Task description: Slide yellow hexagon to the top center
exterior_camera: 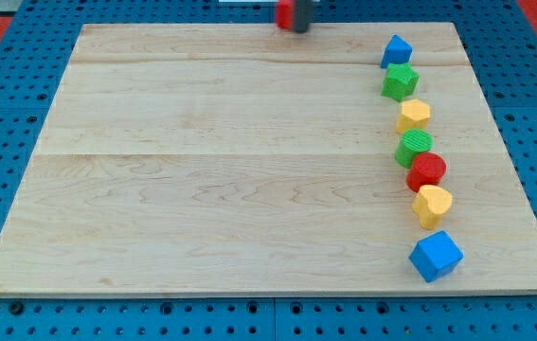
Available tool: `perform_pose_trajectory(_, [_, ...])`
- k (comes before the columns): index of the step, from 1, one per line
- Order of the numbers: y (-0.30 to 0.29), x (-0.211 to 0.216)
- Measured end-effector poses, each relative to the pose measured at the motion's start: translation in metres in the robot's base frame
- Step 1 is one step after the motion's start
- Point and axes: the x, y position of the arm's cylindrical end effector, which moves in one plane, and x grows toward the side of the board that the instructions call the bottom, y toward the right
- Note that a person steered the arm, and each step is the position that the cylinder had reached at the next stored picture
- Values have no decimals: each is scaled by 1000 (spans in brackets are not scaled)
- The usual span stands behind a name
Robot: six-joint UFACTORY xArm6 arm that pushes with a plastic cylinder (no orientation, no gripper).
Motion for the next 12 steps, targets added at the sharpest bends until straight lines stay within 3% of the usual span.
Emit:
perform_pose_trajectory(2, [-186,-1])
perform_pose_trajectory(3, [-216,2])
perform_pose_trajectory(6, [-209,10])
perform_pose_trajectory(12, [174,-1])
